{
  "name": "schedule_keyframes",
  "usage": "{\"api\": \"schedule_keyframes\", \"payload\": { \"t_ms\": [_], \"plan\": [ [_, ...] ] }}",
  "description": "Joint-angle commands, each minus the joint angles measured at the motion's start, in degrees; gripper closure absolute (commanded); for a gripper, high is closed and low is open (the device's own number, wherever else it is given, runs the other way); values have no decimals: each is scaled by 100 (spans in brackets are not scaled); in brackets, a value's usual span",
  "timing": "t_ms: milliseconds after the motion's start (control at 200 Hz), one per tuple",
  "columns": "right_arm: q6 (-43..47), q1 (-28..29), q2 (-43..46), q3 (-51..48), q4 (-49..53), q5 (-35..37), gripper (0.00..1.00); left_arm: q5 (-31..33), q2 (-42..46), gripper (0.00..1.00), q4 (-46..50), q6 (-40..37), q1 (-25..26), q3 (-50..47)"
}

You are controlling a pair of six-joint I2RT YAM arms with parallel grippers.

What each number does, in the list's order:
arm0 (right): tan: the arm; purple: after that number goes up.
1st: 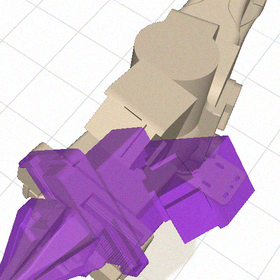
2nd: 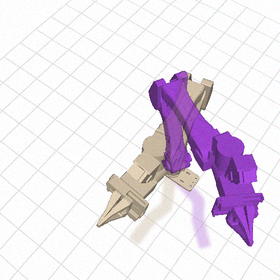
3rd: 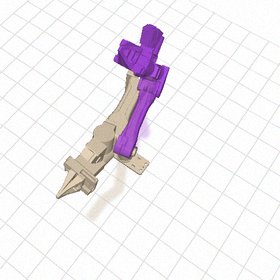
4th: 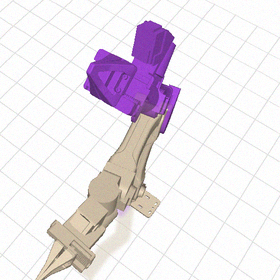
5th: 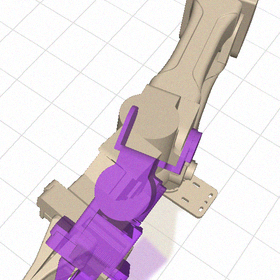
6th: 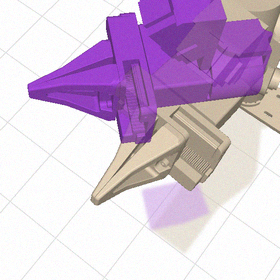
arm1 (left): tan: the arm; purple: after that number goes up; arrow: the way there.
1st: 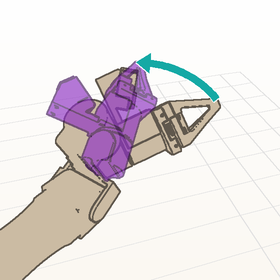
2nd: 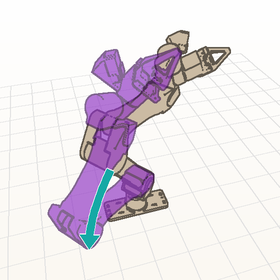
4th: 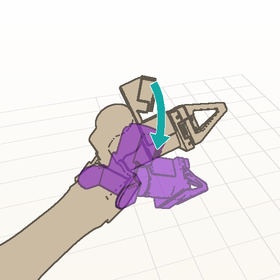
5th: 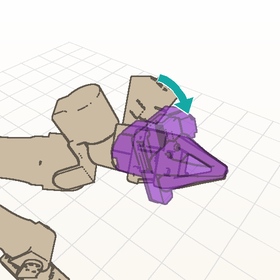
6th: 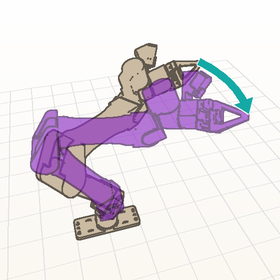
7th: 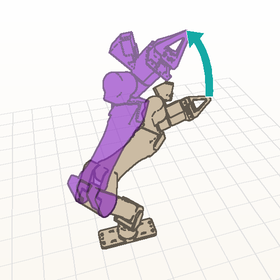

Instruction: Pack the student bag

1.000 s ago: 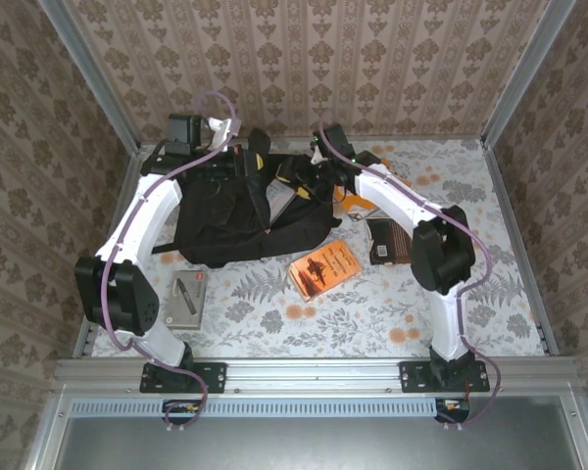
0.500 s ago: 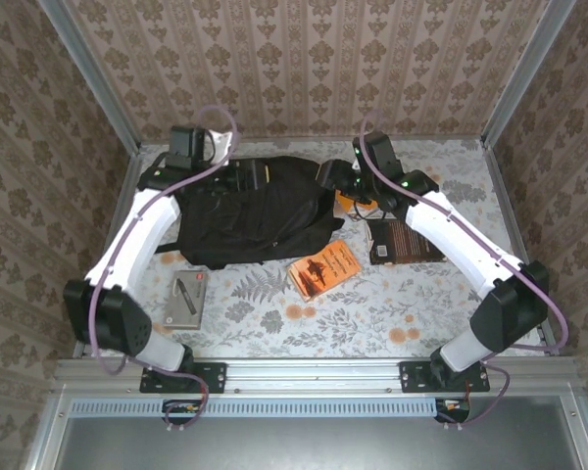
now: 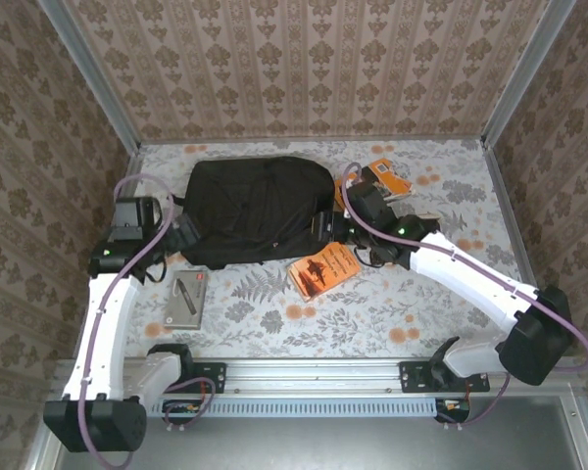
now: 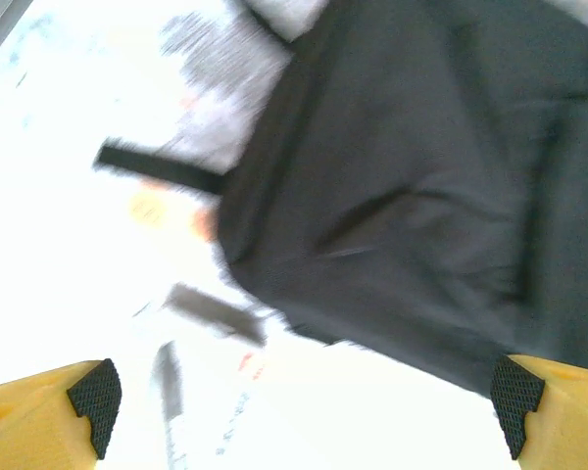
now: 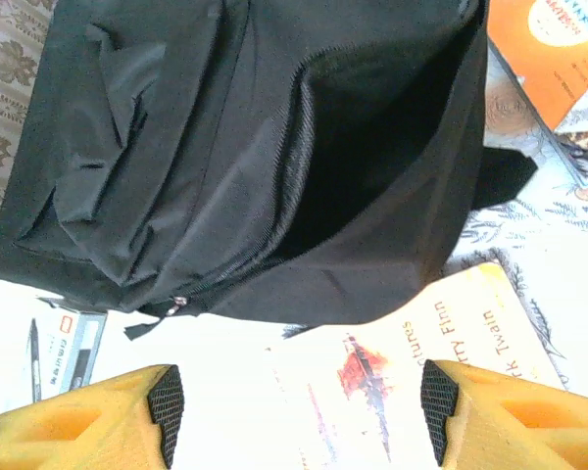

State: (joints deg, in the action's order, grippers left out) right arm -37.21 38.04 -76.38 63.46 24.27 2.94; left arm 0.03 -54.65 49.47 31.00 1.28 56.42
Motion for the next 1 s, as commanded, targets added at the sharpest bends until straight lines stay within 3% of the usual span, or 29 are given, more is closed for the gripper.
{"api": "schedule_keyframes", "payload": {
  "t_ms": [0,260,600,765,995],
  "plan": [
    [76,19,293,-373,-351,-151,32,67,-66,0,-6,867,-525,-477],
    [-56,15,908,-1206,-696,-285,29,-105,-753,0,-1172,1666,-1371,-1475],
    [-126,-42,1013,-1556,-941,-500,27,-516,-1680,0,-2144,1824,-1002,-2144],
    [-120,-51,774,-1470,-960,-825,27,-830,-1165,0,-2352,2128,-628,-2740],
    [-47,88,428,-1462,-1077,-1358,27,-1275,385,0,-2528,2887,-113,-3633]
  ]
}}
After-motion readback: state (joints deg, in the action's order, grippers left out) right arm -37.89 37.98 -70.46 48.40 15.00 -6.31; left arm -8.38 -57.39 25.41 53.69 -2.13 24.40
